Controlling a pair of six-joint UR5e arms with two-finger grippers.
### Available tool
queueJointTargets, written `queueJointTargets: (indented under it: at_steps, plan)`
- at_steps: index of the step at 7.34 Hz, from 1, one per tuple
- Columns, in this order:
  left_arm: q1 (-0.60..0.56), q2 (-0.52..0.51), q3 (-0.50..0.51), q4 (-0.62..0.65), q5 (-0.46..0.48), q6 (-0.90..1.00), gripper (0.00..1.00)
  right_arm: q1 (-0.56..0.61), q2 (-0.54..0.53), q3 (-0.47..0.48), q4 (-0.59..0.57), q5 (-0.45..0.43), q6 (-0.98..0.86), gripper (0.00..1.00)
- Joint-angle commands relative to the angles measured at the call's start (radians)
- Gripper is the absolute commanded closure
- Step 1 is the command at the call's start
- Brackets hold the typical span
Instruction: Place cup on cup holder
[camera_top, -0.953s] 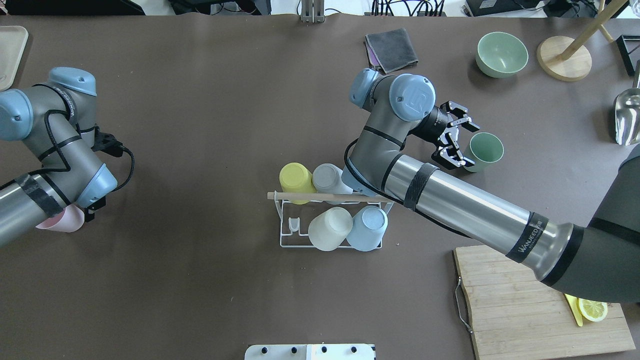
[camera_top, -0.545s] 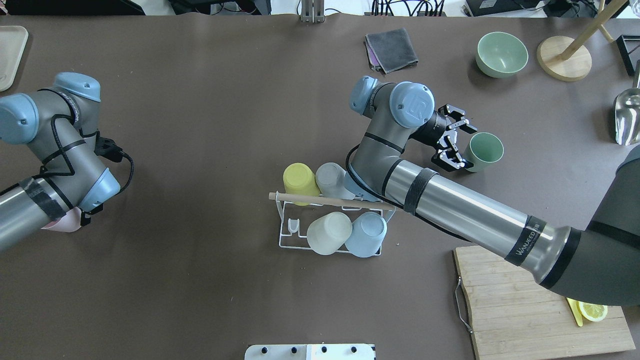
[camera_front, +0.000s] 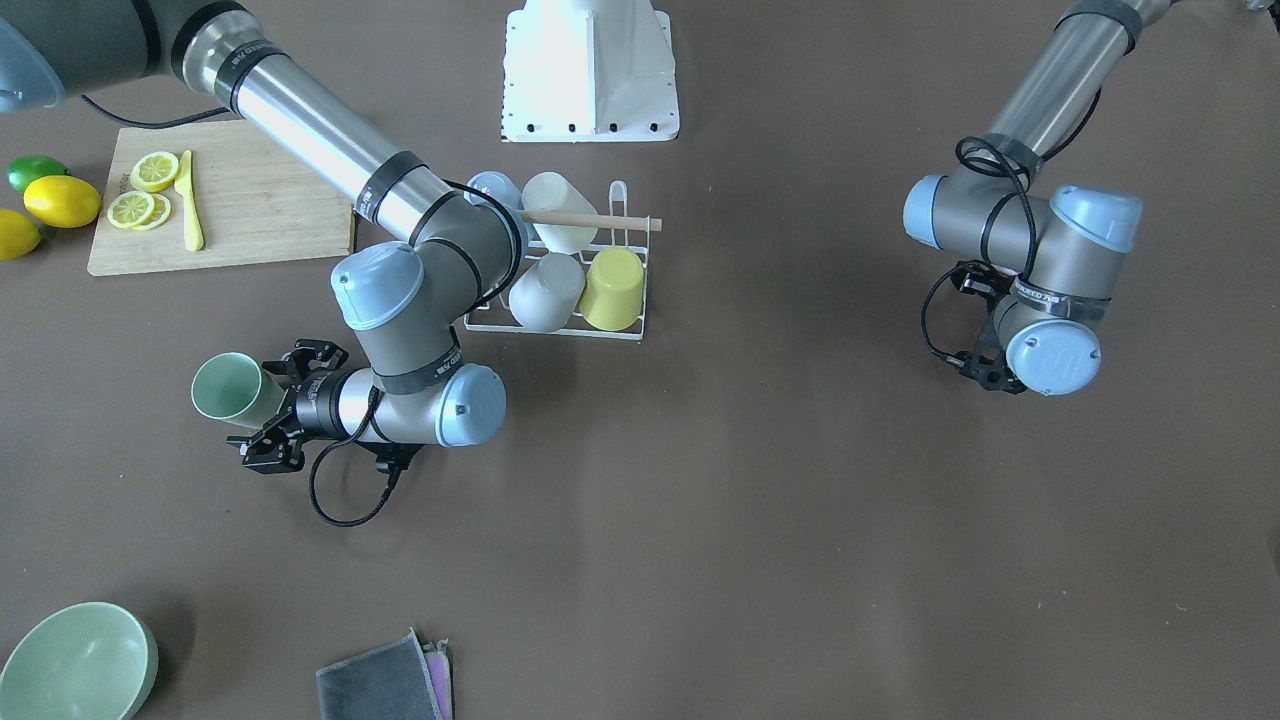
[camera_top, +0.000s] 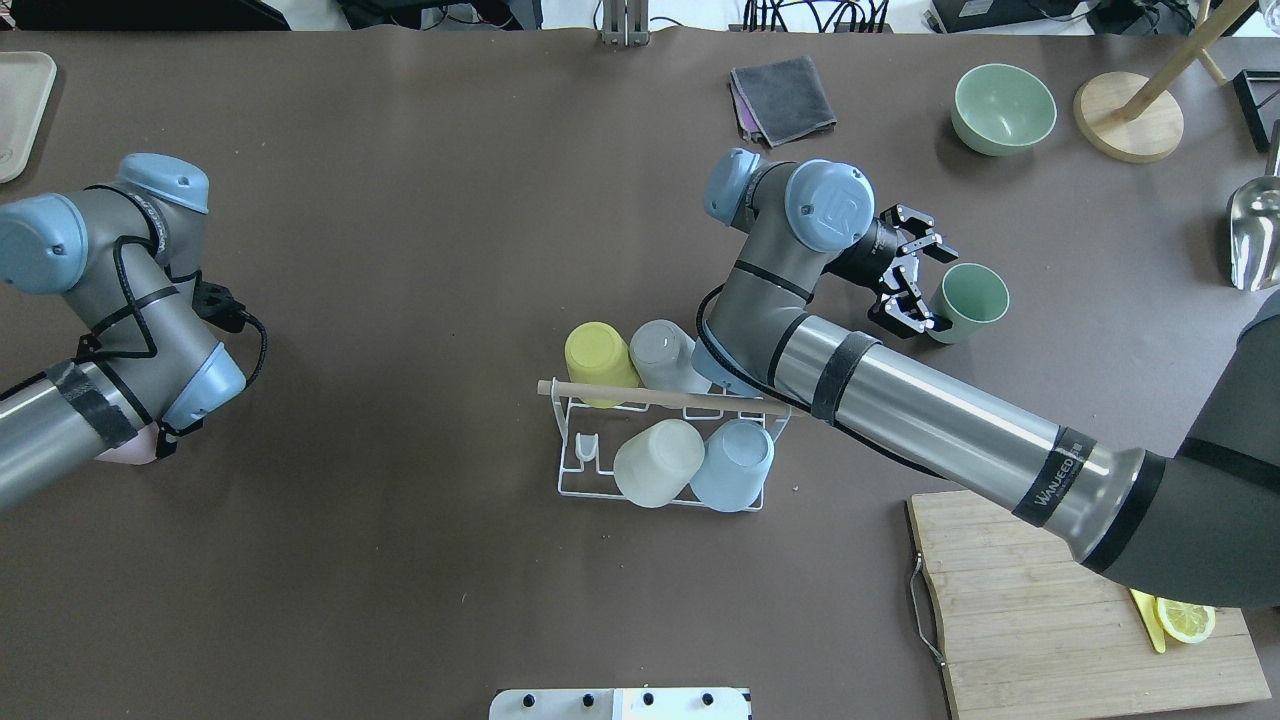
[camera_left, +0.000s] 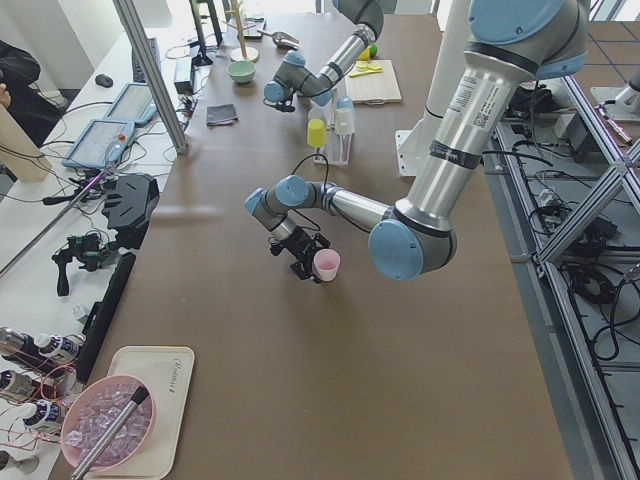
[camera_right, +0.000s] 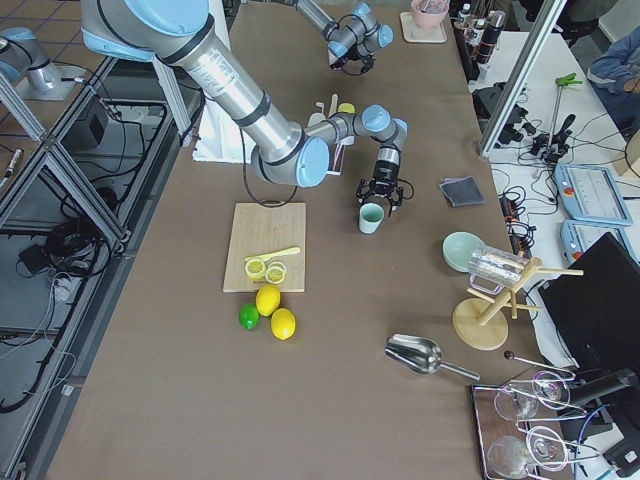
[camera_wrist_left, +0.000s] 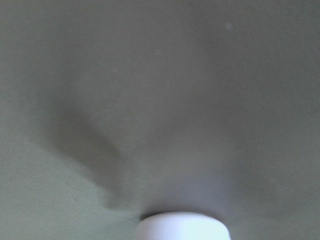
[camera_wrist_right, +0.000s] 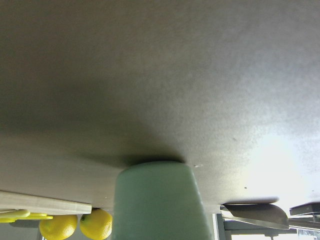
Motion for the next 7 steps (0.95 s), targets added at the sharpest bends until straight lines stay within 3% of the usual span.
queueJointTargets:
  at_steps: [1,5,6,7]
  plan:
    - [0.005,-0.001,0.003,-0.002,0.016,0.001,0.01,0.020,0.000,0.018,-0.008,0.006,-0.014,0.00]
    - [0.012,0.000,0.003,-0.002,0.016,0.001,0.06,0.025,-0.030,0.128,-0.086,0.014,-0.016,0.00]
    - [0.012,0.002,0.006,0.000,0.017,0.048,0.20,0.025,-0.040,0.128,-0.081,0.012,-0.016,0.00]
    - [0.012,0.000,0.020,0.003,0.020,0.121,0.45,0.034,-0.043,0.124,-0.077,0.012,-0.016,0.00]
